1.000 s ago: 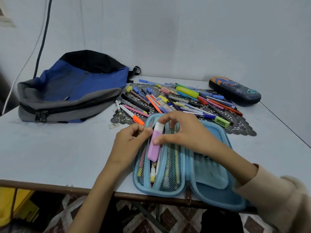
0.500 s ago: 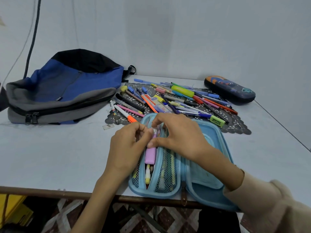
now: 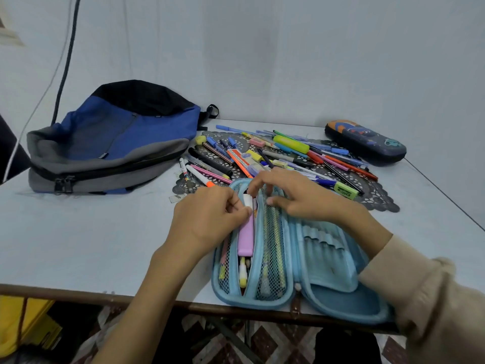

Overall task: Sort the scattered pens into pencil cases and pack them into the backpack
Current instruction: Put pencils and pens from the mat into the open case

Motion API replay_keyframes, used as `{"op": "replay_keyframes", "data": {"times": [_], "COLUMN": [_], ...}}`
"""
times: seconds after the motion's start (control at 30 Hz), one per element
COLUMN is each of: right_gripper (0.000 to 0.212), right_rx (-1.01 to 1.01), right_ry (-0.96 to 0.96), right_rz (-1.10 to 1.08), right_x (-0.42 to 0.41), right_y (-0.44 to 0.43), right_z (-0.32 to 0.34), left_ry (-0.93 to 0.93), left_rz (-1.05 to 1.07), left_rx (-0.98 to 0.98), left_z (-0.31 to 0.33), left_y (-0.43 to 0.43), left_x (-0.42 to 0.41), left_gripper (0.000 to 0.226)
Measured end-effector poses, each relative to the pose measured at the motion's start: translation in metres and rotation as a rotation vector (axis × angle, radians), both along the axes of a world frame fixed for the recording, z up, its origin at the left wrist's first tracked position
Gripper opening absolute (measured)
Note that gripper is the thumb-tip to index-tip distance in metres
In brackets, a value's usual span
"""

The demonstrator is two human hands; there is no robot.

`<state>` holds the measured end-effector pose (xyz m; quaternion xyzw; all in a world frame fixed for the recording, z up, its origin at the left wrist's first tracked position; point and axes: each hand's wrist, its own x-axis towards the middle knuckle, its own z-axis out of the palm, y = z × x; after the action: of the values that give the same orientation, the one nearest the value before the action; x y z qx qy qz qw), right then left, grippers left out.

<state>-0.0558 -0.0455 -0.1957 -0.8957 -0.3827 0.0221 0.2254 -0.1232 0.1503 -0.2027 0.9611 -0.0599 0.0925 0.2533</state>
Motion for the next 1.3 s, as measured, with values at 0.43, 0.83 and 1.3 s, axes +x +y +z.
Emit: {"op": "replay_keyframes", "data": {"times": [0.43,0.83,1.3], "right_gripper": [0.012,0.007,0.01], "right_rx": [-0.011,0.394,0.134], "right_ry": [0.143,0.155,-0.242], "right_rz": [0.14,0.146,0.068], "right_x": [0.013,0.013,0.039], "right_y": [0.005,0.006,0.006], "right_z": [0.015,-0.013,0.009], "left_ry": [0.03,-0.271,-0.377], "left_rz": [0.032,-0.008,0.167], "left_rx": [0.049,-0.197,-0.225], "left_z": [0.003,-0.032,-0.034], "left_y": [-0.005,-0.009,-0.019], "left_x": [-0.004,-0.017,-0.028], "left_gripper": [0.027,0.022,0.024]}}
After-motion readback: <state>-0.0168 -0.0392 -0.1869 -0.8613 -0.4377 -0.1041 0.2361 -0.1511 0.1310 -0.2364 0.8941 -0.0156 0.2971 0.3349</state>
